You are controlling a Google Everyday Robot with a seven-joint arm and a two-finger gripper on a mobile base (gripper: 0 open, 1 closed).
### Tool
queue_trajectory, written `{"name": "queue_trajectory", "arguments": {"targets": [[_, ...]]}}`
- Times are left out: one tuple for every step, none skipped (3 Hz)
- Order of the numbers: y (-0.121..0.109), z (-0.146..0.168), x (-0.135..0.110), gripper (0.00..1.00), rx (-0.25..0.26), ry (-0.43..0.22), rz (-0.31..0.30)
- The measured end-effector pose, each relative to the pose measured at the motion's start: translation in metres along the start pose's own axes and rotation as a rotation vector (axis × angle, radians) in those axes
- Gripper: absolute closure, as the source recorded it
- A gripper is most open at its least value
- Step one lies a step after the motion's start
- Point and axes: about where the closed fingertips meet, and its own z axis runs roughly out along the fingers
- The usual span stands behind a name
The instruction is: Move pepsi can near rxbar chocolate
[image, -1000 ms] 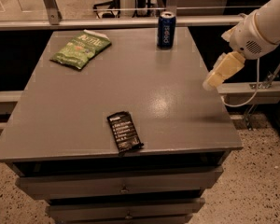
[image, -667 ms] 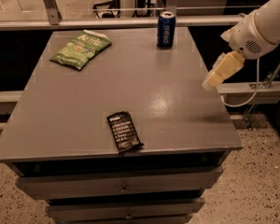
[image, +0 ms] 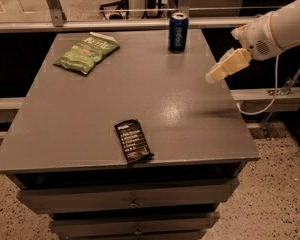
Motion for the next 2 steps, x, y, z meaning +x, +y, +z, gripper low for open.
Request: {"name": "queue_trajectory", "arguments": {"targets": [[-0.016,0.016,-0.002,0.00,0.003,-0.071,0.021],[-0.037,0.050,-0.010,0.00,0.004,-0.145,0.044]]}}
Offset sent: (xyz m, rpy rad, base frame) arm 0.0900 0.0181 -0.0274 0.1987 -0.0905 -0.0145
